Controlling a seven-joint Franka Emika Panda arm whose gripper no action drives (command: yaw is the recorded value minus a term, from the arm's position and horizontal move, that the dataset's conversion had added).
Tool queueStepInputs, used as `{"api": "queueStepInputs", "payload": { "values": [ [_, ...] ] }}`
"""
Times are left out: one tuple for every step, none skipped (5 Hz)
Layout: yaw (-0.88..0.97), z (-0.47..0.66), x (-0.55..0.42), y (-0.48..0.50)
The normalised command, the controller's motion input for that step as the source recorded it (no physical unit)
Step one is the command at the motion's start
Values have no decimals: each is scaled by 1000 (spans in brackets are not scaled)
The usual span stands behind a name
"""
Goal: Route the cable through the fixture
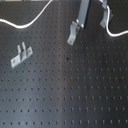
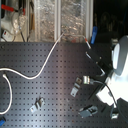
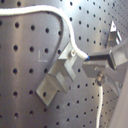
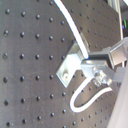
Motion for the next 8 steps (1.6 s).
{"api": "queueStepInputs", "payload": {
  "values": [
    [-548,29,275,-56],
    [-408,0,224,-119],
    [-266,3,-112,-196],
    [-80,5,-285,-260],
    [0,11,-400,-192],
    [94,10,-317,-76],
    [137,10,-214,-216],
    [31,312,-50,-112]
  ]
}}
